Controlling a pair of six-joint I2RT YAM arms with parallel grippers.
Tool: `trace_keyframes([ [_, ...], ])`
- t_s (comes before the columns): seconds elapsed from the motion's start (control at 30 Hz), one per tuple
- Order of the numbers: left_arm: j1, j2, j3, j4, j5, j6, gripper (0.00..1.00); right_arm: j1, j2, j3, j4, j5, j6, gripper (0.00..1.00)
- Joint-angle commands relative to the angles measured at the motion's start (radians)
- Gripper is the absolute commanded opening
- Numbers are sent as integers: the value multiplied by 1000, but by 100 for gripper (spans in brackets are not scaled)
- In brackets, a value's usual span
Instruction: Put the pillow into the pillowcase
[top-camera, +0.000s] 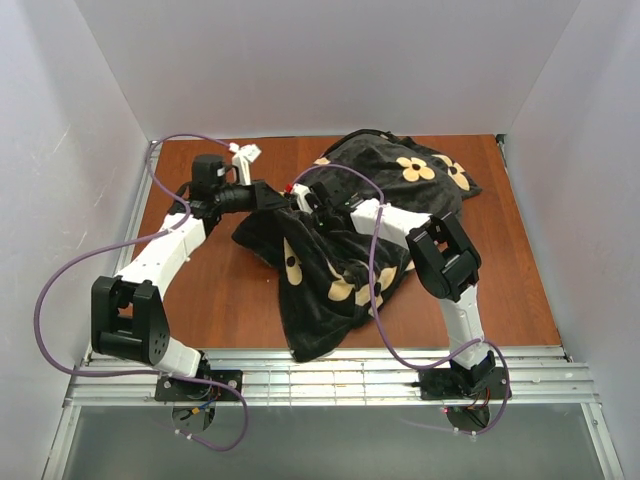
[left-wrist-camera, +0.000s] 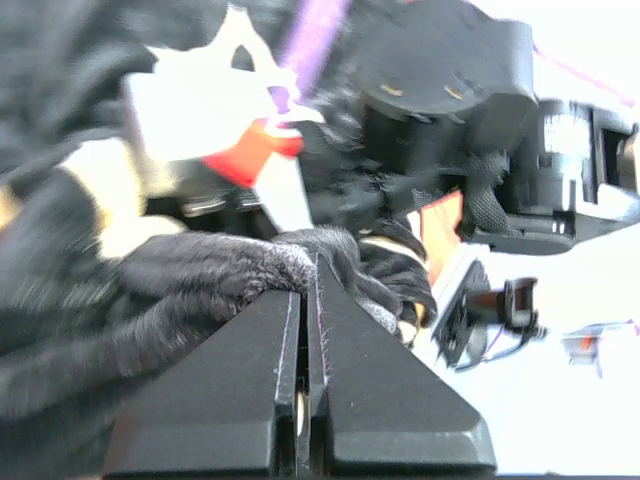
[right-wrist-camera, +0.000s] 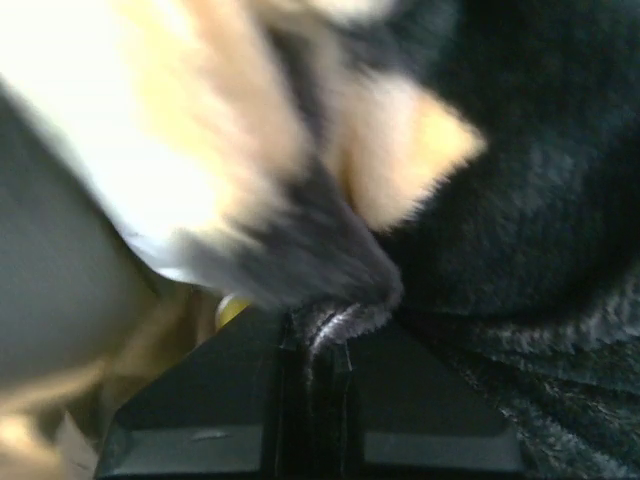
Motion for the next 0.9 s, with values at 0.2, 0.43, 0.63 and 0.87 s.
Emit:
trace_keyframes([
  [0.2,-20,-57,-154,-56,-50,149,18,-146,-73,216,-235,-128,69,11],
  [0.43,88,-84,-110,-143,-30,240,59,-175,-105,223,-384,-83,-50,39],
  [0.63,94,-153,-116,-197,-22,280,62,-166,-143,220,-429,108,-127,50],
  [0.87,96,-183,-148,-163,-30,241,62,-154,-144,203,-458,302,-224,50],
])
